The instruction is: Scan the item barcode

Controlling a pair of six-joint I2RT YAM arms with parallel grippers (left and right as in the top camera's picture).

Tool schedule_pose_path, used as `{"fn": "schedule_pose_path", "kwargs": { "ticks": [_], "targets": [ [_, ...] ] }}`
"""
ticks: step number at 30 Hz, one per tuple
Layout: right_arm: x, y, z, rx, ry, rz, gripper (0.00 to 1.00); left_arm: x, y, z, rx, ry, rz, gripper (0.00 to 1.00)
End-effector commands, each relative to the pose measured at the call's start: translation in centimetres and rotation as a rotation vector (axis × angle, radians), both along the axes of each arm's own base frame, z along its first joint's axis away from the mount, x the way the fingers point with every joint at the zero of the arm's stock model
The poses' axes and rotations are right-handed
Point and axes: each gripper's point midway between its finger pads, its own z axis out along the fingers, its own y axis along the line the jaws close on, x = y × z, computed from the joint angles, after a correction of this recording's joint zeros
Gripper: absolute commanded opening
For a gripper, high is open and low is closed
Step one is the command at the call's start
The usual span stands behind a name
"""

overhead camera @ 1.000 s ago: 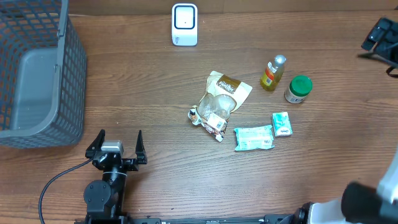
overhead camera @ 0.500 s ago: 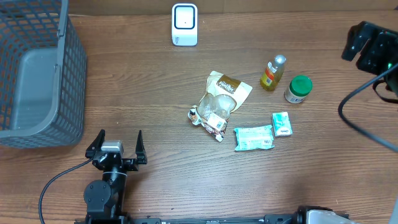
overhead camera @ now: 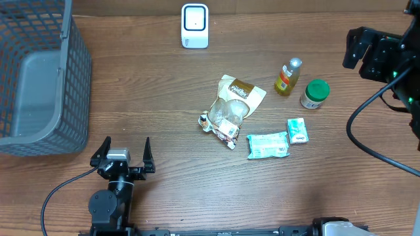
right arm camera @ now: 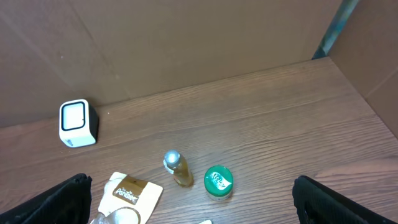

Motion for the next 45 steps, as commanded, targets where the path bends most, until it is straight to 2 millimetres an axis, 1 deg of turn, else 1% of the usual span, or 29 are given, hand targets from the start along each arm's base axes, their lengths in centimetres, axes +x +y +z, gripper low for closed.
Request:
{"fn": "schedule_pose_path", "kwargs": {
  "ticks": [1,7,11,15,16,17,18,21,23,25,28,30,33,37,45],
  "targets": [
    [-0.7,0.0,1.0,0.001,-0.035,-0.004,1.00,0.0,0.2,-0.1,0.023,-0.007,0.009,1.00],
    [-0.9,0.0,1.2,0.001,-0.040,-0.004,1.00,0.0,0.2,-0.1,0.023,-0.007,0.009,1.00],
    [-1.8,0.0,1.9,0.002,-0.065,-0.003,1.00,0.0,0.2,-0.1,0.023,-0.007,0.009,1.00],
    [-3.4,-0.1,3.2,0.004,-0.111,-0.003,1.00,0.0,0.2,-0.1,0.023,-0.007,0.009,0.99],
    [-4.2,-0.1,3.8,0.005,-0.134,-0.003,1.00,0.0,0.2,-0.1,0.023,-0.007,0.009,0.99],
    [-4.6,-0.1,4.0,0.005,-0.144,-0.003,1.00,0.0,0.2,-0.1,0.023,-0.007,0.009,1.00],
    [-5.4,-0.2,4.1,0.006,-0.153,-0.004,1.00,0.0,0.2,-0.1,0.023,-0.007,0.009,1.00],
    [-6.4,-0.2,3.7,0.006,-0.152,-0.004,1.00,0.0,0.2,-0.1,0.023,-0.007,0.009,1.00],
    [-6.9,-0.2,2.7,0.005,-0.135,-0.004,1.00,0.0,0.2,-0.1,0.023,-0.007,0.009,1.00],
    [-7.3,-0.3,1.0,0.003,-0.095,-0.003,1.00,0.0,0.2,-0.1,0.023,-0.007,0.009,0.99],
    [-7.9,-0.3,-1.0,0.002,-0.051,-0.003,1.00,0.0,0.2,-0.1,0.023,-0.007,0.009,1.00],
    [-8.4,-0.3,-2.0,0.001,-0.034,-0.003,1.00,0.0,0.2,-0.1,0.023,-0.007,0.009,1.00],
    [-9.3,-0.3,-3.0,0.000,-0.023,-0.003,1.00,0.0,0.2,-0.1,0.023,-0.007,0.009,1.00],
    [-10.5,-0.4,-5.5,-0.001,0.018,-0.003,1.00,0.0,0.2,-0.1,0.023,-0.007,0.009,0.99],
    [-12.8,-0.6,-13.7,-0.020,0.175,-0.004,1.00,0.0,0.2,-0.1,0.023,-0.007,0.009,1.00]
  ]
}}
